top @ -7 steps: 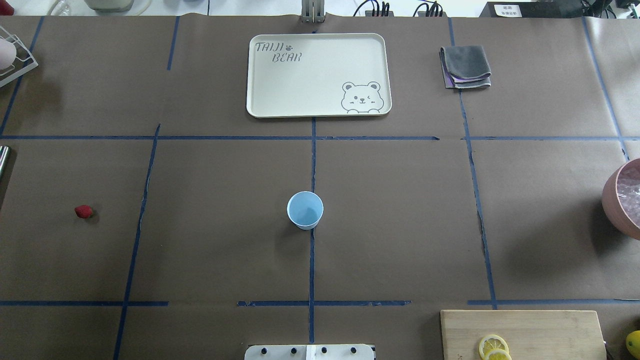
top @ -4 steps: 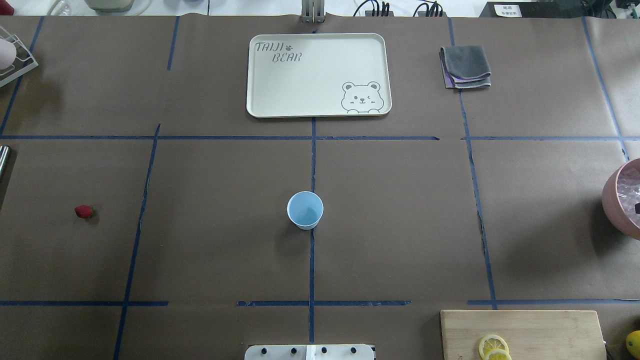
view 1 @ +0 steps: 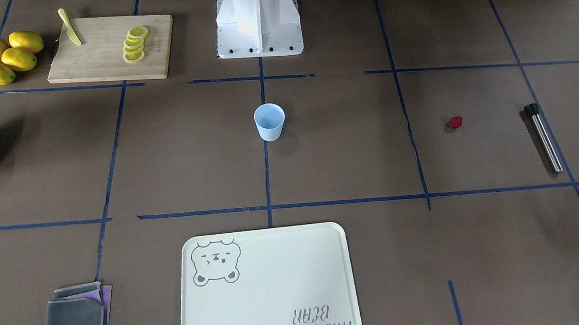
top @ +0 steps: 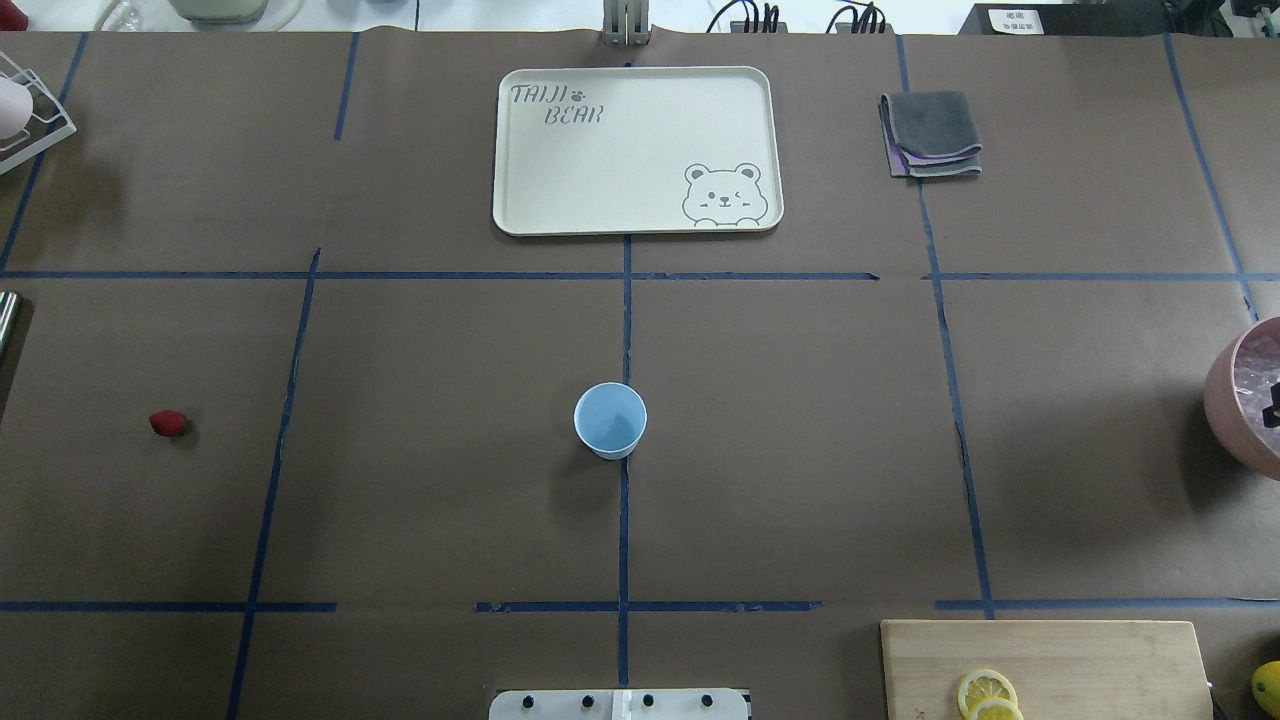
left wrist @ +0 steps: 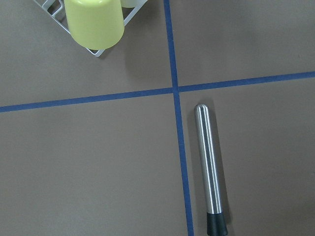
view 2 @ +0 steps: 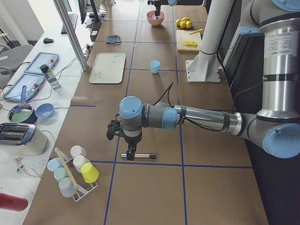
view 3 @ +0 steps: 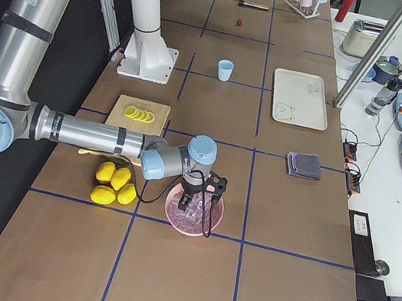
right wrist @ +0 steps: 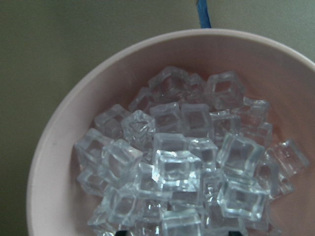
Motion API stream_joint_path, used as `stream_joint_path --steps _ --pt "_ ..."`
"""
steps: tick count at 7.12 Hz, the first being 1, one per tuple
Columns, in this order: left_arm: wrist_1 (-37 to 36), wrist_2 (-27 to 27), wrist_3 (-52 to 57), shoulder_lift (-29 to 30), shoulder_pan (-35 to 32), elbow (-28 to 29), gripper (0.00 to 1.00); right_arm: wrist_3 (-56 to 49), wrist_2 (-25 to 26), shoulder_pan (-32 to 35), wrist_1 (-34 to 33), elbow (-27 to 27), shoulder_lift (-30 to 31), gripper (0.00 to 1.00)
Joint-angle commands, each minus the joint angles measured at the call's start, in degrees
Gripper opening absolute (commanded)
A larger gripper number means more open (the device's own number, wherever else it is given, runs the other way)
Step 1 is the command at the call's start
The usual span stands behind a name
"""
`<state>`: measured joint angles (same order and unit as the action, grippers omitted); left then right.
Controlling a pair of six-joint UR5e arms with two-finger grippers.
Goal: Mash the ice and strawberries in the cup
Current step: 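Lower the right gripper into the pink bowl and grasp an ice cube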
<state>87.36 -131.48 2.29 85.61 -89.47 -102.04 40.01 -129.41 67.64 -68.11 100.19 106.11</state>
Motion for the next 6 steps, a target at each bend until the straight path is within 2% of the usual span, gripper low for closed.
stream_joint_path --steps 1,2,5,6 --pt "0.0 -0.1 0.0 0.0 0.0 -0.1 1.00 1.3 0.6 0.0 0.1 -0.1 -0.1 0.51" --pt "0.0 -0.1 -0.1 0.0 0.0 -0.3 1.00 2.5 0.6 0.0 0.1 0.0 -0.2 0.44" --pt "0.0 -0.1 -0.1 -0.3 0.0 -0.7 1.00 2.2 0.6 0.2 1.9 2.6 0.6 0.01" --pt "0.0 -0.3 -0.1 -0.3 -0.1 -0.8 1.00 2.5 -0.3 0.4 1.3 7.6 2.0 0.00"
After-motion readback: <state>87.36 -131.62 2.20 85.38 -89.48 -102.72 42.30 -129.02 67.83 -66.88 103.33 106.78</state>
